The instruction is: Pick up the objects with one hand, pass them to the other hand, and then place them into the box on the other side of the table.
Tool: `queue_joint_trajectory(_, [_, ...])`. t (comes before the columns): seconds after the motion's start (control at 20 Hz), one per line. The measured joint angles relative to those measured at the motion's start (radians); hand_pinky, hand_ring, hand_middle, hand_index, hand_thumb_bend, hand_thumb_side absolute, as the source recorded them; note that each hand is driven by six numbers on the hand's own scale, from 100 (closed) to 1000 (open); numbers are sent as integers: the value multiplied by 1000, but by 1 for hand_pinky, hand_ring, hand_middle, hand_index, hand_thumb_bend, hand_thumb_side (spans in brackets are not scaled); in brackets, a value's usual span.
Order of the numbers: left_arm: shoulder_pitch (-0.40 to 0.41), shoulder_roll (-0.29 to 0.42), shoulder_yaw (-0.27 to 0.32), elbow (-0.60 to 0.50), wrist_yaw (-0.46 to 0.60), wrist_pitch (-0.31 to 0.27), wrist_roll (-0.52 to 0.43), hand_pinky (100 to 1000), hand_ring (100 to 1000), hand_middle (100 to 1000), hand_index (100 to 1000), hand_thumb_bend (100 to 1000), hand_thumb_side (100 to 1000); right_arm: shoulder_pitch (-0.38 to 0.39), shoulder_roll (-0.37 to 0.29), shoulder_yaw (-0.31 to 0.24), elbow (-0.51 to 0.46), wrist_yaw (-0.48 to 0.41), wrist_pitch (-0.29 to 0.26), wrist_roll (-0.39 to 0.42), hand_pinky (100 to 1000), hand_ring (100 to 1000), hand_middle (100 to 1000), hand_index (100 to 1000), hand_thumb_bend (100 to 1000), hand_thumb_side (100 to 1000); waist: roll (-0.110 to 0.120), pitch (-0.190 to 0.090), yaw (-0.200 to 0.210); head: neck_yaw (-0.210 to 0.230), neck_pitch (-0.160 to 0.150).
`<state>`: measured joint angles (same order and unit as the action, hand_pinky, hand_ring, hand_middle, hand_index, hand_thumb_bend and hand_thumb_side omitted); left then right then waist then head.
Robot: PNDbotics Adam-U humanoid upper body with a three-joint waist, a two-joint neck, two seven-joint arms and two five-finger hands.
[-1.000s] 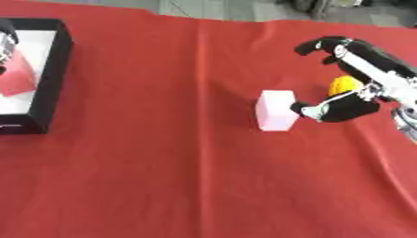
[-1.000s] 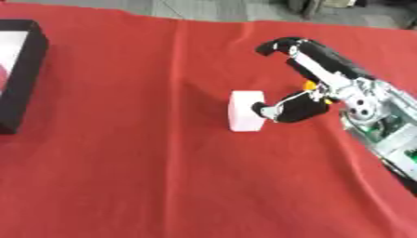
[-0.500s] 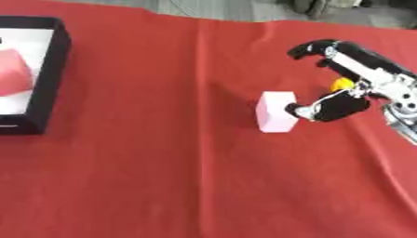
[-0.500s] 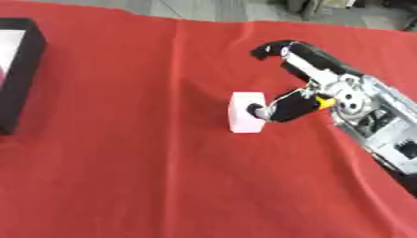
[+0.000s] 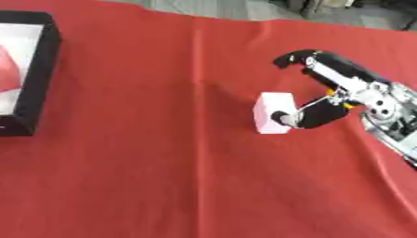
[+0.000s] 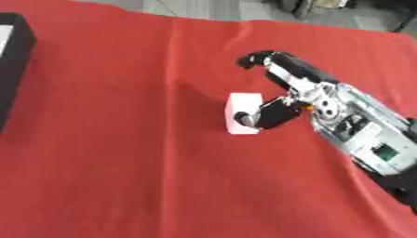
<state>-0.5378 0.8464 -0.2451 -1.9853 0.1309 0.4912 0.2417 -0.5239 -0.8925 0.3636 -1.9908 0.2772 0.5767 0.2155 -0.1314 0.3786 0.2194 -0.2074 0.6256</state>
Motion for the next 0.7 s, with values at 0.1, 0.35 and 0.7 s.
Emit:
queue_joint_trajectory(0.1, [2, 0, -1, 0, -1, 3, 1, 721, 770, 789, 787, 100, 645, 6, 0, -6, 0, 7, 11, 7, 882, 956, 836, 875, 340, 100, 0, 2, 1, -1, -4])
queue_joint_trajectory(0.35, [6, 0, -1, 0, -3, 12, 6, 721, 770, 787, 786, 100, 644, 14, 0, -18, 0, 1, 46, -2, 879, 954, 837, 884, 348, 100, -3, 6, 2, -1, -5])
queue_joint_trajectory(0.7, [10, 0, -1, 0, -5, 22, 6, 720, 769, 783, 782, 100, 650, 16, -1, -18, 0, -16, 50, 8, 907, 968, 842, 906, 408, 100, -3, 11, 4, -1, -5])
